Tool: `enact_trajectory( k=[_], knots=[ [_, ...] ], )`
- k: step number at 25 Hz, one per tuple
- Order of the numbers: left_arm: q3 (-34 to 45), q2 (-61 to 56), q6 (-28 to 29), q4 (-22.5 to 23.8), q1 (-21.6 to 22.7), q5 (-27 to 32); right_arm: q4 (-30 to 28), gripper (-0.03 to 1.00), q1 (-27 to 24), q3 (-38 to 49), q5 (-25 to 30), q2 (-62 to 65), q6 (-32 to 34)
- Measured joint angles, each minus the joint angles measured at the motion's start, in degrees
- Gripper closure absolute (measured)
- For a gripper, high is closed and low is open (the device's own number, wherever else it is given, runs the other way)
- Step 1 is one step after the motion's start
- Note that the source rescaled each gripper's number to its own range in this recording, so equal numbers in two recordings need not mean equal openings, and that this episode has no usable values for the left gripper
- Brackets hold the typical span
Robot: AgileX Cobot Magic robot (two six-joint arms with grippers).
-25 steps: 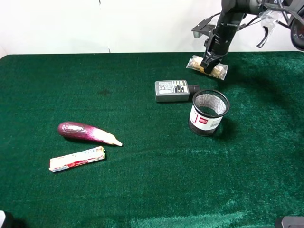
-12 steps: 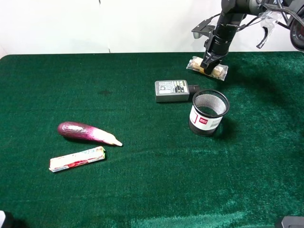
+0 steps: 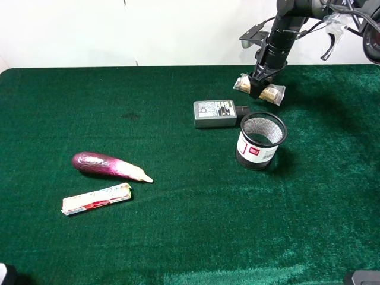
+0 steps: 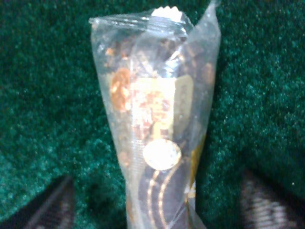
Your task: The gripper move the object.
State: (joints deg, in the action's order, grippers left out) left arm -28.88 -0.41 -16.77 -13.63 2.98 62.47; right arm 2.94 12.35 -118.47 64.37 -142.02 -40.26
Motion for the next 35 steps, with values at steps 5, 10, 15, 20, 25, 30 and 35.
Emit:
enact_trajectory(
  k=[5, 10, 15, 20, 25, 30, 35],
  knots=[
    [0.0, 0.0, 0.0, 0.0, 0.0, 0.0, -1.01, -0.02, 0.44, 0.0, 0.09, 1.82, -0.12],
    [0.0, 0.0, 0.0, 0.0, 0.0, 0.0, -2.25, -0.03, 1.27, 0.0, 2.66, 6.51, -0.12],
    [0.0, 0.0, 0.0, 0.0, 0.0, 0.0, -2.18, -0.03, 2.18, 0.0, 4.76, 13.13, 2.31],
    [0.0, 0.0, 0.0, 0.05, 0.0, 0.0, -2.23, -0.03, 3.88, 0.0, 4.95, 21.35, 9.21],
    [0.0, 0.0, 0.0, 0.05, 0.0, 0.0, -2.39, -0.03, 5.79, 6.36, 4.83, 31.2, 13.2],
    [0.0, 0.0, 0.0, 0.05, 0.0, 0.0, -2.13, -0.03, 6.64, 20.13, 4.87, 44.05, 16.85],
    [0.0, 0.0, 0.0, 0.05, 0.0, 0.0, -1.88, -0.03, 6.64, 35.98, 5.08, 58.3, 20.94]
  ],
)
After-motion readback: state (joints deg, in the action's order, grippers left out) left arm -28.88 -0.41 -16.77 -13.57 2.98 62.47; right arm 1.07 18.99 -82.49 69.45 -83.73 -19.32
